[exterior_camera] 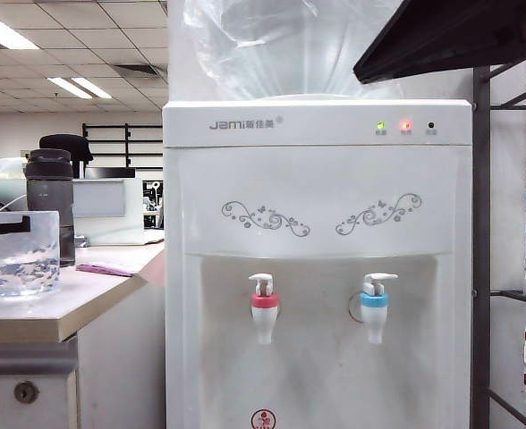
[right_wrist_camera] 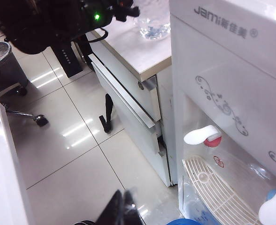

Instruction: Pick up the plastic mug from the left desk, go to the hot water outlet of the water dispenser, press the vertical switch to get some water, then put the mug back on the desk.

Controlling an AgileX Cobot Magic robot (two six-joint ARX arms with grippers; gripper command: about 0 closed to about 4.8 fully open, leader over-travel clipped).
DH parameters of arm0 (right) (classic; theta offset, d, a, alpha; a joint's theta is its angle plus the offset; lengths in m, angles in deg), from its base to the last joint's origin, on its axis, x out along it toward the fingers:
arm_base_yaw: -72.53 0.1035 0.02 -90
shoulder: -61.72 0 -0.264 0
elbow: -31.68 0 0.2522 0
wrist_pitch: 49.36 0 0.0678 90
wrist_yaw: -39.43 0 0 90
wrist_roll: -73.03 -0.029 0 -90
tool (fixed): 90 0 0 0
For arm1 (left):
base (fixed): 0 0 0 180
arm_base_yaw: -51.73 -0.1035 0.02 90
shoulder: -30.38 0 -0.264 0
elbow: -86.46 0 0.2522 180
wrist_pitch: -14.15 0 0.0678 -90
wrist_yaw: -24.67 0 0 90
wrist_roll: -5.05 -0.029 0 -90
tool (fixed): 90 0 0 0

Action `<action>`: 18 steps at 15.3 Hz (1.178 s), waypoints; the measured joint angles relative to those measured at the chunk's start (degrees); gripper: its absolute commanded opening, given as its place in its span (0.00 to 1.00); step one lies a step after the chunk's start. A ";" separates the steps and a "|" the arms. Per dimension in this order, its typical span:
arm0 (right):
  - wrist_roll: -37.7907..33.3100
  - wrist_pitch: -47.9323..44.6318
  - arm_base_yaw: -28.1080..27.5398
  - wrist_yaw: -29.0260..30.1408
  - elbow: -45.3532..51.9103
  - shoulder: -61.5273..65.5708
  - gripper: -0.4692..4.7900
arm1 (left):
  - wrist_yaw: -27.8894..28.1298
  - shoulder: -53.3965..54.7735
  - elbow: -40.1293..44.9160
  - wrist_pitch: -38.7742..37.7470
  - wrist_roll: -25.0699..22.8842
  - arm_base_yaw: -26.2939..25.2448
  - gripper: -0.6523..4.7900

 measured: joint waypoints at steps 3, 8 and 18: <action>-0.02 0.00 0.00 0.00 0.00 0.00 0.08 | -0.20 -0.09 0.20 -0.28 -0.22 0.00 0.11; 0.00 -0.02 0.00 0.00 0.00 0.00 0.08 | 1.81 -0.22 0.00 -0.96 -0.22 0.07 0.13; -0.02 0.00 0.00 0.00 0.00 0.00 0.08 | 2.58 0.28 0.85 -5.38 -1.31 0.04 0.52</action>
